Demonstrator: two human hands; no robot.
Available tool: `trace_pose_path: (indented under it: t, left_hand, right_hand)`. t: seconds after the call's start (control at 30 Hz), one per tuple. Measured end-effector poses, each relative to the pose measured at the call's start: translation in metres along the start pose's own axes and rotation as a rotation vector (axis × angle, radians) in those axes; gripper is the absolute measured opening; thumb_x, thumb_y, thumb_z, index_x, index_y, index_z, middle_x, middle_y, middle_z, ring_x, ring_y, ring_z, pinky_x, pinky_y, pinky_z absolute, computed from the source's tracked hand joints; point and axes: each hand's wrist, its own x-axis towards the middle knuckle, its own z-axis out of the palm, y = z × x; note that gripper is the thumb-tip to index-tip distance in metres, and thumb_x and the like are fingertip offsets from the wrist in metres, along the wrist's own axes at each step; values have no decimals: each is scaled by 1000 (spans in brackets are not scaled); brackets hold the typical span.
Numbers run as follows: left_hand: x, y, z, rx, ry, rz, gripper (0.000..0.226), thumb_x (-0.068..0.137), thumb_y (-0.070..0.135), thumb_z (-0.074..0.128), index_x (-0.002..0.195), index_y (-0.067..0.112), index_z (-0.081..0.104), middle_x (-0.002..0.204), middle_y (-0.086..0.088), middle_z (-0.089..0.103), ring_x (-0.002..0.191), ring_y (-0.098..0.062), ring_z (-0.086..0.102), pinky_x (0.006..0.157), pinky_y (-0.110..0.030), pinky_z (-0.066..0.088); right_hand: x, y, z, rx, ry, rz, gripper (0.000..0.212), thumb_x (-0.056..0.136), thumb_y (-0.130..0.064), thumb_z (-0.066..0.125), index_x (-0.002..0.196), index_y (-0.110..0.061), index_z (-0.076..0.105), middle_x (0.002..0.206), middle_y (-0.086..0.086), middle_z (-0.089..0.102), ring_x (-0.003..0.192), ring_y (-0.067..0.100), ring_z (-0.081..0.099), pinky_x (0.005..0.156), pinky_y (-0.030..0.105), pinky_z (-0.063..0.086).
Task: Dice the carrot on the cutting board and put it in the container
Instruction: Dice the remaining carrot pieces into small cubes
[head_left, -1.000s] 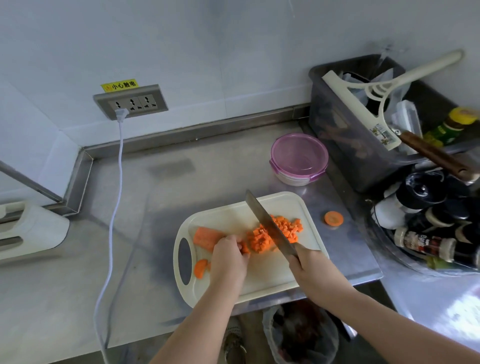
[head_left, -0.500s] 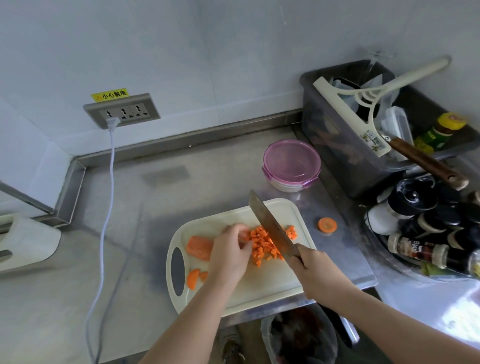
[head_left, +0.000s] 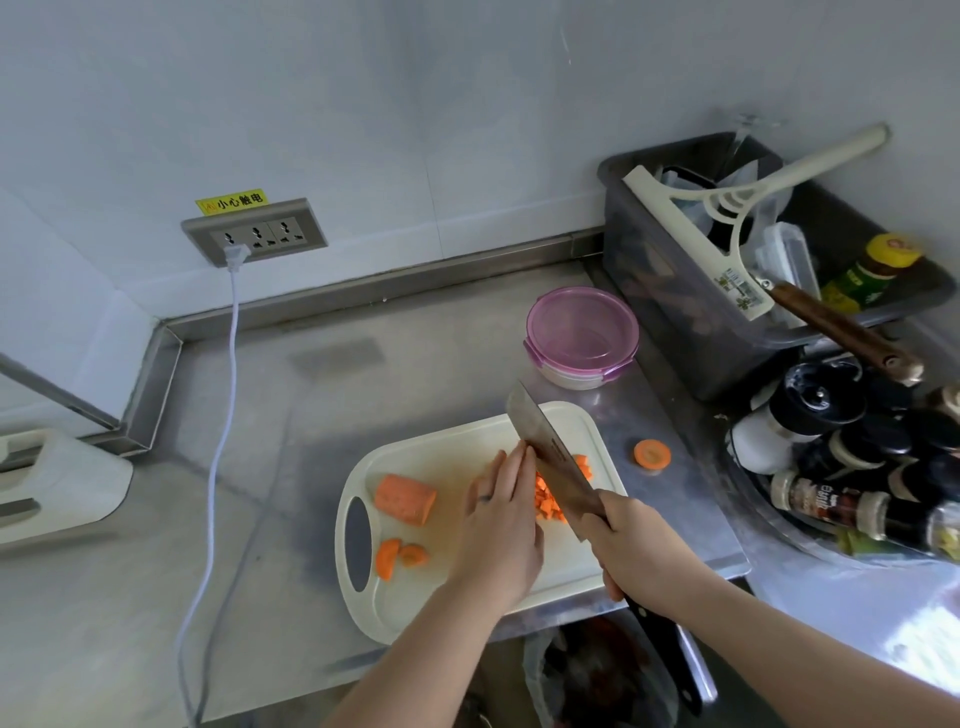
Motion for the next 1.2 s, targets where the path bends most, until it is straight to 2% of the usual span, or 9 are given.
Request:
trace_pose_path:
  t: [0.17,0.33,0.43,0.57,0.7,0.8,0.87,1.03,1.2]
  left_hand:
    - [0,-9,-5,-67,17,-9,58,98,16,39,151,21,18,155,10,18,145,-14,13,118,-33,12]
    - [-1,-32,-19,-498,344,-287,28,92,12,58,119,13,64,114,1,66,107,-16,62,94,-23,45]
    - [0,-43,-38,-738,471,-467,12,90,16,63,100,17,68,87,12,67,85,-9,65,83,-20,50]
    - [2,-41,-51,-711,466,-436,10,94,27,55,91,28,65,80,12,68,76,-15,65,78,-42,55]
    - [-1,-41,-56,-620,448,-384,27,97,12,45,101,31,64,95,15,65,86,-5,65,74,-30,55]
    - [-13,-59,-61,-603,450,-497,30,95,3,44,100,27,61,92,9,63,64,10,59,47,-3,41]
    - [-26,-77,-57,-536,363,-538,30,94,-1,45,106,19,63,97,5,62,53,10,56,45,-3,38]
    - [-53,-113,-25,-226,49,-570,23,90,22,59,113,22,63,106,4,60,88,-10,59,76,-22,45]
    - [-59,-111,-11,-149,-4,-578,20,91,29,54,109,24,58,114,3,52,98,-17,58,83,-31,49]
  right_hand:
    - [4,13,3,-136,98,-60,26,102,-26,34,80,-17,47,59,-2,42,48,13,40,48,25,39]
    - [2,24,-2,-510,241,-179,38,101,-35,36,139,-31,38,80,-10,55,65,12,51,51,24,34]
    - [0,24,-6,-651,295,-234,41,100,-39,37,141,-33,32,107,-9,63,85,16,61,59,23,34]
    - [-1,25,-8,-765,301,-298,46,100,-42,40,144,-33,28,118,-9,61,96,17,62,75,23,37]
    - [2,28,-7,-671,281,-305,43,99,-40,43,140,-34,33,111,-10,63,91,16,62,69,21,39]
    - [6,28,-2,-482,210,-238,38,98,-38,45,137,-35,40,83,-11,58,72,9,57,52,19,35]
    - [10,26,1,-371,166,-210,36,98,-36,46,134,-34,46,65,-9,48,57,7,49,47,20,30]
    - [18,19,9,-236,140,-177,33,96,-29,48,128,-26,54,59,-8,44,50,8,43,45,18,31]
    - [16,14,12,-221,116,-167,31,97,-28,48,127,-23,55,63,-10,46,48,7,42,41,15,32]
